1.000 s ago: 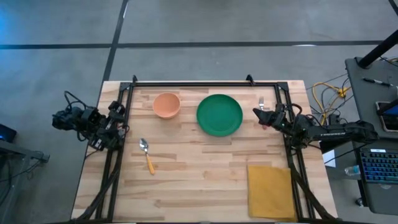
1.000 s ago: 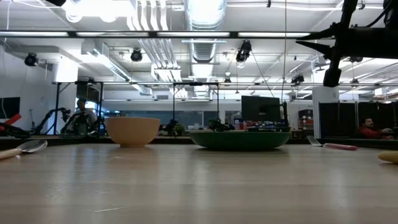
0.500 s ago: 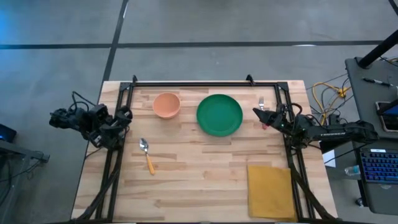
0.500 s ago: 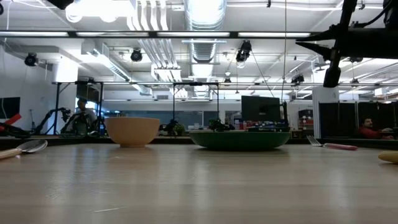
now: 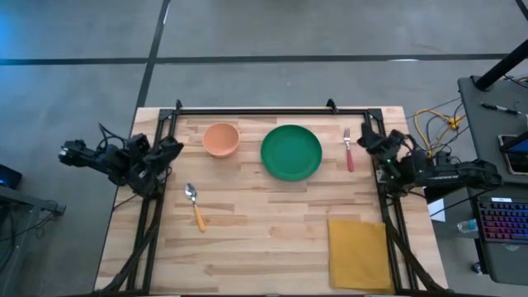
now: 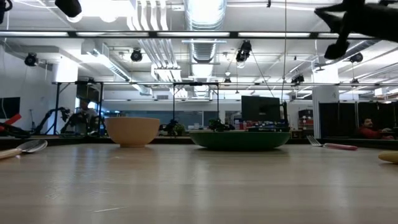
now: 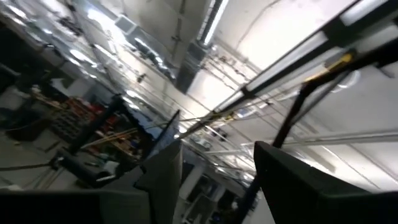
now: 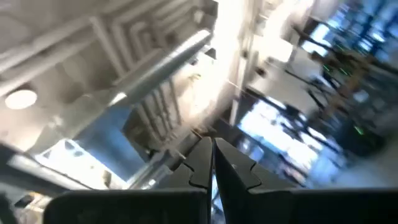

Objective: Set table place
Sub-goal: Move the green plate to the bottom of the table

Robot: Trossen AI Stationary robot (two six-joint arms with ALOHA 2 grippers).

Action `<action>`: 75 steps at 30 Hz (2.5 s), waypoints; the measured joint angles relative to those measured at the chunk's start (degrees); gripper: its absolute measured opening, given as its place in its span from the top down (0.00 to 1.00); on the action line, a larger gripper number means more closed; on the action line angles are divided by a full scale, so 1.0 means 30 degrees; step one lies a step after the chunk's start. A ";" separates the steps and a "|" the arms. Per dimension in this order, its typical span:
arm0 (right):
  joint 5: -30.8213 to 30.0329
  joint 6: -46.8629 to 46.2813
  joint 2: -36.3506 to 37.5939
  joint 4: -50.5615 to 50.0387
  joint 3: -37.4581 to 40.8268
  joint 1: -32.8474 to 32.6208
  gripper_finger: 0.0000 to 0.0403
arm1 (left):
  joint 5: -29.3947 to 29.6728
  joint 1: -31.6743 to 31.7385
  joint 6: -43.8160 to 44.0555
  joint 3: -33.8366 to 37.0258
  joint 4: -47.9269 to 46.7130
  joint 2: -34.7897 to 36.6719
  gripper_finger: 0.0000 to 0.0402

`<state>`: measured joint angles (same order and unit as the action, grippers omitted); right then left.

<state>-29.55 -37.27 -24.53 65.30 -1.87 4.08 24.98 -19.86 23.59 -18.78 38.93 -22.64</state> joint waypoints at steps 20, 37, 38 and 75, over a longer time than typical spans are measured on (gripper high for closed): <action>0.6371 -0.0631 -1.1895 -3.8273 -1.7335 0.8061 0.63 | 0.3699 0.0007 0.0029 -0.0119 -0.2048 0.0954 0.54; 0.9532 0.8684 -2.6359 -3.8104 -2.3071 1.1148 0.63 | 0.3862 0.0000 0.0998 -0.0112 -0.2351 0.1183 0.54; 0.9490 0.8901 -2.6635 -3.8104 -2.3319 1.1196 0.63 | 0.3865 0.0000 0.1015 -0.0112 -0.2347 0.1172 0.54; 1.1913 0.8958 -2.7834 -4.1104 -2.3907 0.6117 0.97 | 0.4468 0.0002 0.0004 -0.0097 -0.3331 0.1207 0.54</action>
<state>6.19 -10.39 -108.03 -58.01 -73.59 22.43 38.38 -19.85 23.61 -19.07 28.94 -19.02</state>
